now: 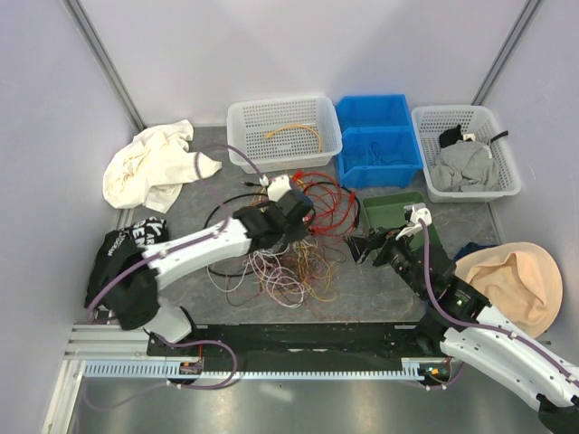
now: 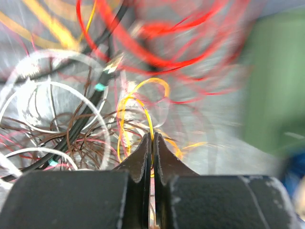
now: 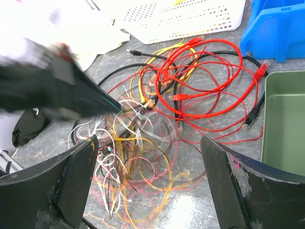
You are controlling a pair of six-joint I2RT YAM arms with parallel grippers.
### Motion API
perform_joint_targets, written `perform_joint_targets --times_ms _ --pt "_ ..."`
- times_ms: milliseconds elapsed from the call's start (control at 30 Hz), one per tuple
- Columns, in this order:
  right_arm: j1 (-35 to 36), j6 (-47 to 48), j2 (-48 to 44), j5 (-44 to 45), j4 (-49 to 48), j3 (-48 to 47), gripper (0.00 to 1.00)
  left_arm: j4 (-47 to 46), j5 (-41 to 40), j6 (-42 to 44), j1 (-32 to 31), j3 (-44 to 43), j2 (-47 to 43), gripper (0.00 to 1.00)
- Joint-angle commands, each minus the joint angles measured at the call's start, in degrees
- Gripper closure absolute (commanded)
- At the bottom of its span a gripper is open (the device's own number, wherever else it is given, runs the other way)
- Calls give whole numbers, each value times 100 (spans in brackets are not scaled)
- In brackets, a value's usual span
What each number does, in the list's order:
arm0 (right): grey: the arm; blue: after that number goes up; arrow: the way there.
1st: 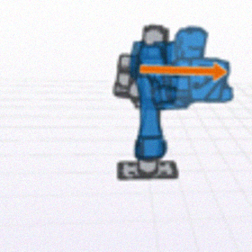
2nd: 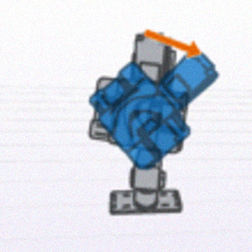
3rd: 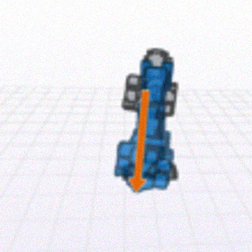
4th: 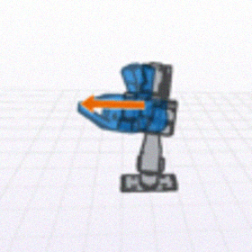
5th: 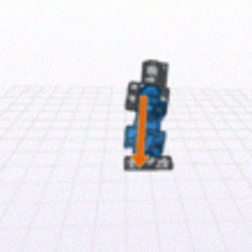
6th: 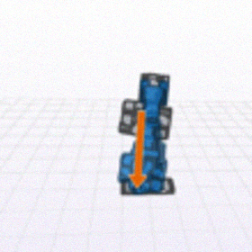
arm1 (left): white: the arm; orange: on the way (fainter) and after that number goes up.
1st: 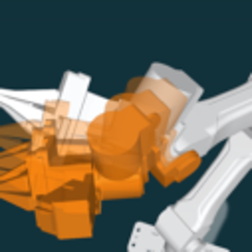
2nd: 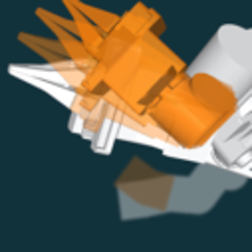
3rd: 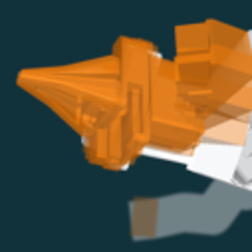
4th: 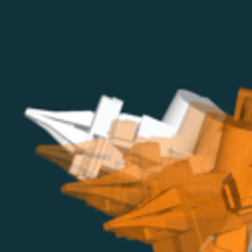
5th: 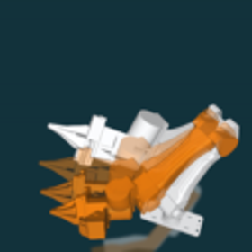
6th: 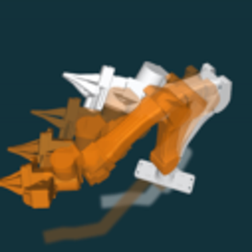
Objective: Untangle the cables
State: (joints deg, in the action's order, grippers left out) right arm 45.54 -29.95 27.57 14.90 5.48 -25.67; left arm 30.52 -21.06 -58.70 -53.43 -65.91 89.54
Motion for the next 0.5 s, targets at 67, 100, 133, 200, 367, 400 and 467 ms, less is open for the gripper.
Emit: perform_joint_targets --times_ms 67,100,133,200,367,400,467 --pt "25 139 20 -354 -195 -210 5 -468 -654 2121 8 -264 -2235 98" --pt "25 174 37 -451 -300 -228 5 -486 -723 2265 8 -317 -2387 98" --pt "25 209 81 -531 -354 -280 5 -529 -733 2397 8 -439 -2554 98" --pt "25 244 213 -777 -503 -316 5 -539 -689 2845 8 -606 -2844 98" --pt "25 183 704 -1216 -1109 -570 6 -267 -425 3565 8 -1336 -2960 98" --pt "25 183 793 -1374 -1301 -623 5 -223 -443 3654 8 -1432 -2960 98" --pt "25 174 1029 -1472 -1513 -807 6 -178 -460 3917 8 -1670 -2951 98"
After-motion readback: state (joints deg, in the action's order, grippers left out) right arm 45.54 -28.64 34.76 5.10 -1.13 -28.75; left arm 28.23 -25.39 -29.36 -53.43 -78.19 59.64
